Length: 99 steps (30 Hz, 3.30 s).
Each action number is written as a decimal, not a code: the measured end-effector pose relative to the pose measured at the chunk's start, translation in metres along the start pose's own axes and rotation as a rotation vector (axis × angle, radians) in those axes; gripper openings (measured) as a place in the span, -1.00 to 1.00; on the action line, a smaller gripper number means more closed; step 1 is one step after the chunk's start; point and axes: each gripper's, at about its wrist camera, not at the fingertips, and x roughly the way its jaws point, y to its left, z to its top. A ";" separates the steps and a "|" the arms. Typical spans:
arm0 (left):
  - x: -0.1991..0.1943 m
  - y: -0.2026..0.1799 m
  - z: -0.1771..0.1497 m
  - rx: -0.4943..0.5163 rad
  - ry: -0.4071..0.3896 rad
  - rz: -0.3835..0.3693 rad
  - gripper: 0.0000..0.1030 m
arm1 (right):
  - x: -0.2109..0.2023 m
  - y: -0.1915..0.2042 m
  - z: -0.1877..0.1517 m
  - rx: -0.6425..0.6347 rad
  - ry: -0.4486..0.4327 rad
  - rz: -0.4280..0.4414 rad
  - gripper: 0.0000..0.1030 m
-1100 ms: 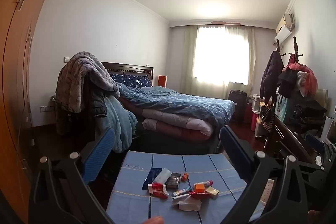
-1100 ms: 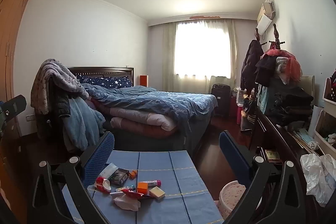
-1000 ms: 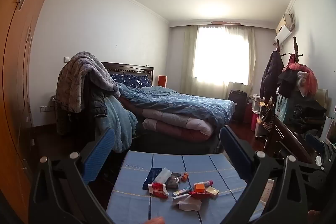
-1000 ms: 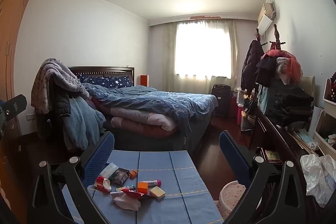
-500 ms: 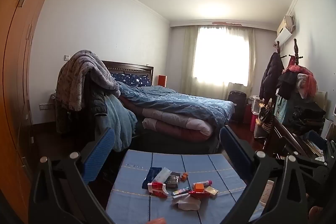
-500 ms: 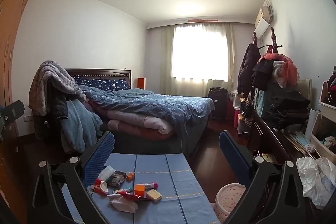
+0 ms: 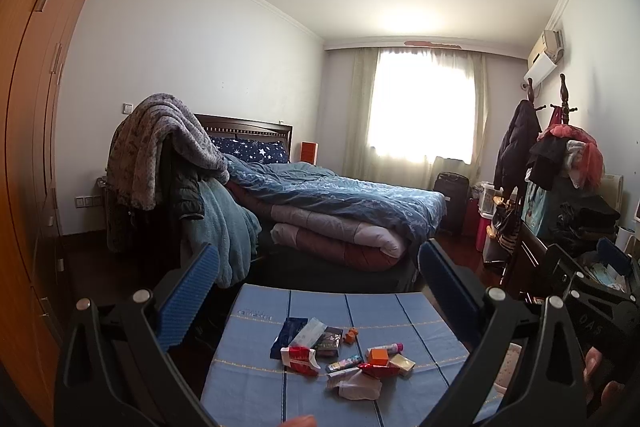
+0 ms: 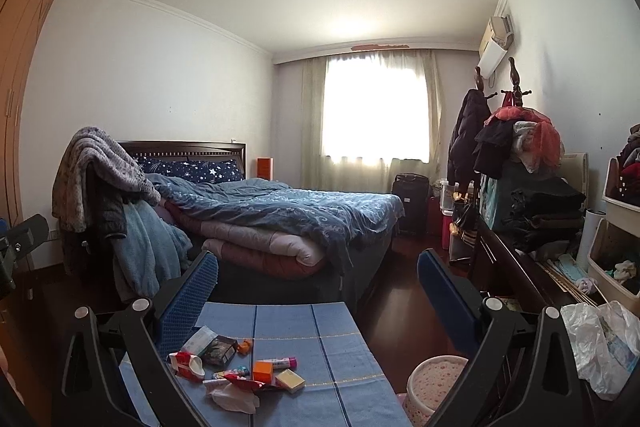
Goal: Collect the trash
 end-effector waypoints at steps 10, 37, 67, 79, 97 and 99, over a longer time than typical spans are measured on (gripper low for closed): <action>0.002 0.002 0.001 -0.009 0.002 0.003 0.93 | -0.002 0.000 0.001 0.000 -0.004 -0.002 0.93; 0.002 0.004 -0.005 -0.009 0.009 0.003 0.93 | -0.002 0.004 -0.001 -0.001 -0.001 -0.001 0.93; 0.018 -0.014 -0.022 -0.014 0.047 0.005 0.93 | 0.014 0.004 -0.015 -0.006 0.042 0.017 0.93; 0.053 -0.018 -0.027 -0.008 0.125 0.009 0.93 | 0.053 0.007 -0.026 -0.013 0.128 0.027 0.93; 0.214 0.033 -0.157 -0.050 0.532 0.049 0.93 | 0.166 0.035 -0.120 -0.040 0.432 0.122 0.93; 0.234 0.032 -0.175 -0.040 0.577 0.057 0.93 | 0.178 0.038 -0.130 -0.036 0.470 0.132 0.93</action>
